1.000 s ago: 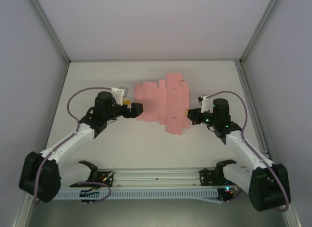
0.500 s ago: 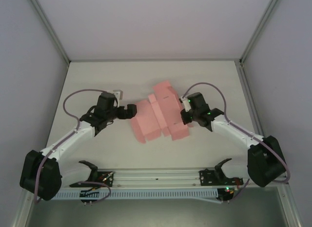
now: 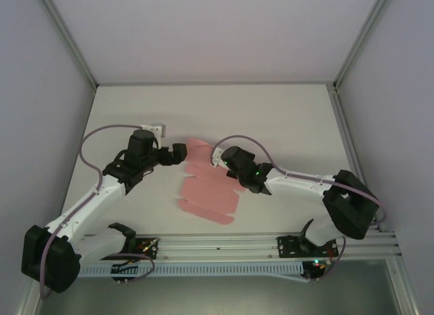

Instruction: Assemble paper box

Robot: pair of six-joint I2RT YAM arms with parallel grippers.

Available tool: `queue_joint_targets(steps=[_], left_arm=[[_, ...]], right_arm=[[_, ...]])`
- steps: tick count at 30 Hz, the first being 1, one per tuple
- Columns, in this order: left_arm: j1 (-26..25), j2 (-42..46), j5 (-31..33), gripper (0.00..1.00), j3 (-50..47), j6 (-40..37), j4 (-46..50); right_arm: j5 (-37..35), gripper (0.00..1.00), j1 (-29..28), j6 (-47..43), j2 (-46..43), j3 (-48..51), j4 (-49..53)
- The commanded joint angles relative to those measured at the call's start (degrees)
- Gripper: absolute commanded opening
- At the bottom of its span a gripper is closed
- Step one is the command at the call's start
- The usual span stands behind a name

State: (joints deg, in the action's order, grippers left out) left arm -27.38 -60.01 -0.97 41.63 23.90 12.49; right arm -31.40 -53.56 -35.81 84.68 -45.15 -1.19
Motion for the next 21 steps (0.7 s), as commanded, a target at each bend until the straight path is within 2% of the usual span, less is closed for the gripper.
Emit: queue_joint_targets(steps=[1,11,16,21], left_arm=[[0.36,-0.25,1.64,1.00,0.33,1.09,1.42],[0.39,-6.74,2.74,1.00,3.76,-0.50,0.50],[0.18,-9.62,-1.20,1.00,4.38,-2.15,-2.04],[-0.78,-11.24,-1.83,1.00,3.99,-3.28,-2.02]], right_arm=[[-3.30,0.00,-1.54,-12.20,0.25,2.69,-13.33],[0.56,0.00,-1.77,-12.72,-1.23,4.80,-15.95],[0.84,0.00,-1.73,-11.41,-2.32,4.88,-15.37],[1.24,0.00,-1.72,-10.09,-3.63,5.01,-14.98]])
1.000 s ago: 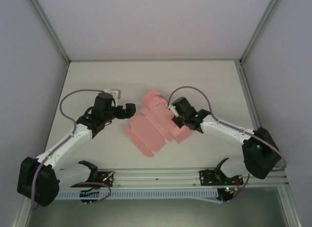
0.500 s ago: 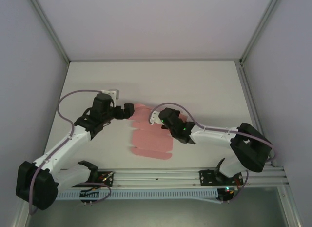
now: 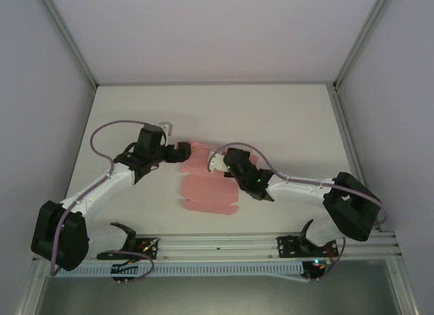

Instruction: Assemble paper box

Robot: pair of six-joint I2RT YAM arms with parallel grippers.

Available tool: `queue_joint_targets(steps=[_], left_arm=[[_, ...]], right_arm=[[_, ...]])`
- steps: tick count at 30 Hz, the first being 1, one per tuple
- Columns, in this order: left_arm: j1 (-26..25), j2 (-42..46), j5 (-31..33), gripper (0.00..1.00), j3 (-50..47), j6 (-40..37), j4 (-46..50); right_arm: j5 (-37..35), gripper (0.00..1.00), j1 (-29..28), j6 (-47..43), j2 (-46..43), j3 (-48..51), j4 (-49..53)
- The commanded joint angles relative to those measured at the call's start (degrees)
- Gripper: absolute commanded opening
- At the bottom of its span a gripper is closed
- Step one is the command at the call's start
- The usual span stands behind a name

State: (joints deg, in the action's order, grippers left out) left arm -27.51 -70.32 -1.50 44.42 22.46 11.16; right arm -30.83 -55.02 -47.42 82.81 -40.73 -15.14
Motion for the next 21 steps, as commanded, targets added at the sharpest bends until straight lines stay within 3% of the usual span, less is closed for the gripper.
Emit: queue_joint_targets(steps=[1,7,15,21], left_arm=[[-1.03,-1.16,-1.22,1.00,1.11,-1.97,-0.97],[-4.85,-4.01,1.80,1.00,2.18,1.37,-4.12],[-13.53,-9.64,18.45,1.00,6.92,10.63,-4.98],[-14.92,-10.21,13.69,1.00,6.08,10.12,-8.33]], right_arm=[[0.89,0.00,-0.28,1.77,-1.86,0.45,-0.56],[1.95,0.00,-0.34,3.33,-1.63,0.10,0.45],[4.40,0.00,-0.70,6.67,-2.59,0.56,-0.07],[4.80,0.01,-0.83,7.96,-3.53,2.29,-1.67]])
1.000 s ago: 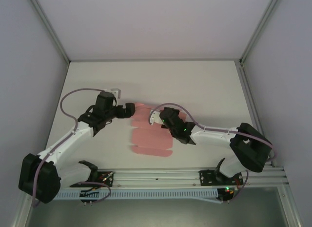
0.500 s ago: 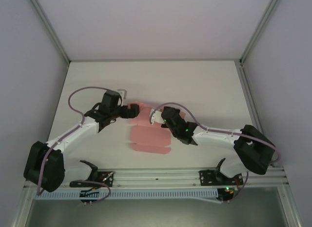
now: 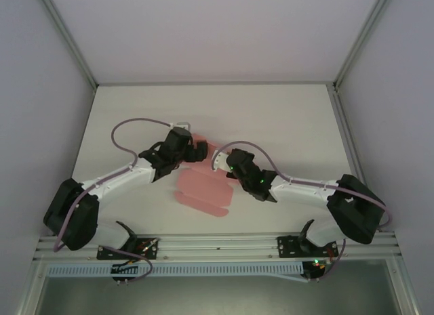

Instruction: Assemble paper box

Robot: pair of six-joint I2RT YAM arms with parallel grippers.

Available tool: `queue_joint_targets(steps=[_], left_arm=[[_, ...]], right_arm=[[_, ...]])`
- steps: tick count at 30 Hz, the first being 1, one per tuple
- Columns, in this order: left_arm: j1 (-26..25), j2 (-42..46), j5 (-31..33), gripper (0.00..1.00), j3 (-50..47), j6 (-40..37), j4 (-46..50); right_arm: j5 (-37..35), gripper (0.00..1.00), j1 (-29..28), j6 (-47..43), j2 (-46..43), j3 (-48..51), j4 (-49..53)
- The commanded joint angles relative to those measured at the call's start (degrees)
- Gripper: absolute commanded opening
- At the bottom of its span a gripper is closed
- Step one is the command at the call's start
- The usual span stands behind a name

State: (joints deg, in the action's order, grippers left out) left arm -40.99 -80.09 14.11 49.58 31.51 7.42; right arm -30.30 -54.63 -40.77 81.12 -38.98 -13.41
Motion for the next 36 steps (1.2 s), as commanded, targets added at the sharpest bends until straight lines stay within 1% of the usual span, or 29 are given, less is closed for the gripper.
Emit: queue_joint_targets(steps=[1,5,8,14,18,21,25,28,31,34,36], left_arm=[[-1.38,0.33,-2.66,1.00,0.38,0.59,-4.94],[-1.25,3.67,-3.62,1.00,-1.33,-1.12,-5.04],[-0.61,6.14,-5.84,1.00,-3.35,-2.32,-5.80],[3.38,12.30,-10.24,1.00,-7.53,-2.30,-4.19],[5.13,17.55,-11.52,1.00,-10.91,-2.19,-2.68],[7.69,20.77,-12.21,1.00,-13.23,-0.98,-0.04],[13.03,24.64,-17.07,1.00,-17.62,-0.03,0.36],[16.04,27.86,-21.17,1.00,-21.47,0.00,-2.52],[18.05,31.77,-28.85,1.00,-26.91,-3.68,-10.30],[20.52,34.07,-36.74,1.00,-32.17,-3.35,-19.02],[21.34,34.10,-38.67,1.00,-34.24,-2.76,-23.15]], right_arm=[[4.03,0.00,-1.22,1.40,-1.88,0.77,-3.72],[3.06,0.00,-1.20,1.49,-1.94,1.18,-3.60],[2.39,0.00,-1.18,1.49,-1.86,1.19,-3.42],[0.93,0.00,-1.18,2.12,-2.35,1.53,-2.83],[-0.79,0.00,-1.01,2.86,-2.88,1.80,-2.54],[-0.71,0.00,-0.18,3.95,-3.63,2.13,-2.24],[0.07,0.00,1.15,5.18,-4.46,2.43,-1.64],[0.76,0.00,1.45,5.43,-4.74,2.28,-0.29],[1.94,0.00,2.28,6.01,-4.87,2.05,0.67],[3.44,0.00,3.12,6.92,-5.13,2.04,1.01],[4.23,0.00,3.47,7.63,-5.31,2.01,1.10]])
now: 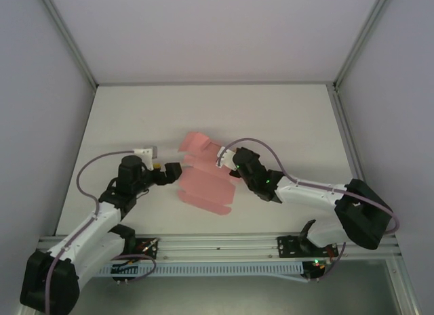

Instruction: Assemble paper box

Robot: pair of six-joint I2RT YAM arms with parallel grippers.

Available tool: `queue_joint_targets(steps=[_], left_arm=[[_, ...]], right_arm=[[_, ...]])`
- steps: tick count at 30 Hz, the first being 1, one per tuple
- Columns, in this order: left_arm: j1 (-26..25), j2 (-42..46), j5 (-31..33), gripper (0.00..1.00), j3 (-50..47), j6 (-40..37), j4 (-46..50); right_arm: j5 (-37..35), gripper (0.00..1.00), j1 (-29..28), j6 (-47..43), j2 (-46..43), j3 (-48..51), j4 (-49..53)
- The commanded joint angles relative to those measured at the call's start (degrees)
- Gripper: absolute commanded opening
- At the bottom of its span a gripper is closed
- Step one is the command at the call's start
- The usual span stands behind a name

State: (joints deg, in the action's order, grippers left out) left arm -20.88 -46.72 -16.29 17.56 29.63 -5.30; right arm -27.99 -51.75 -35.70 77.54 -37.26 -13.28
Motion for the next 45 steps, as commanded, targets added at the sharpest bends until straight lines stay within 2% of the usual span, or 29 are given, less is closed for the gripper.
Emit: queue_joint_targets(steps=[1,7,10,15,18,31,32,36,37,39,40,45], left_arm=[[1.47,0.28,-8.83,0.98,-2.81,-0.88,-11.77],[1.99,-6.31,-11.84,0.85,-4.61,0.19,-21.72],[1.99,-11.80,-12.97,0.74,-4.18,1.29,-27.83],[2.07,-19.26,-14.01,0.37,-2.07,2.56,-34.54],[2.08,-20.50,-15.06,0.36,-1.58,2.65,-37.05],[1.94,-27.72,-16.56,0.37,0.58,0.87,-35.91],[1.99,-28.11,-16.93,0.35,0.56,1.13,-36.45],[1.43,-28.82,-21.22,0.03,0.49,1.17,-40.28],[0.62,-28.45,-21.68,0.00,0.78,0.31,-40.28],[-1.48,-27.04,-19.89,0.00,2.23,-2.61,-36.67],[-3.15,-26.08,-16.83,0.00,3.62,-4.86,-32.62],[-14.39,-23.15,6.79,0.00,11.93,-16.00,-11.18]], right_arm=[[2.43,0.00,0.72,2.79,-1.90,0.32,0.97],[4.20,0.00,1.07,3.62,-1.96,0.17,0.93],[4.78,0.00,1.12,3.74,-1.89,0.01,1.08],[4.59,0.00,1.27,3.75,-1.78,-0.33,1.76],[4.52,0.00,1.39,4.04,-1.85,-0.32,1.90],[5.00,0.00,1.56,4.33,-1.66,-1.50,2.29],[5.05,0.00,1.52,4.39,-1.68,-1.61,2.37],[5.17,0.00,1.54,4.58,-1.30,-1.69,2.98],[5.17,0.00,1.56,4.84,-1.03,-1.80,3.10],[5.28,0.00,1.56,5.15,-0.56,-2.03,3.43],[5.27,0.00,1.52,5.28,-0.37,-2.21,3.48],[5.65,0.00,1.50,5.92,-0.01,-3.09,4.66]])
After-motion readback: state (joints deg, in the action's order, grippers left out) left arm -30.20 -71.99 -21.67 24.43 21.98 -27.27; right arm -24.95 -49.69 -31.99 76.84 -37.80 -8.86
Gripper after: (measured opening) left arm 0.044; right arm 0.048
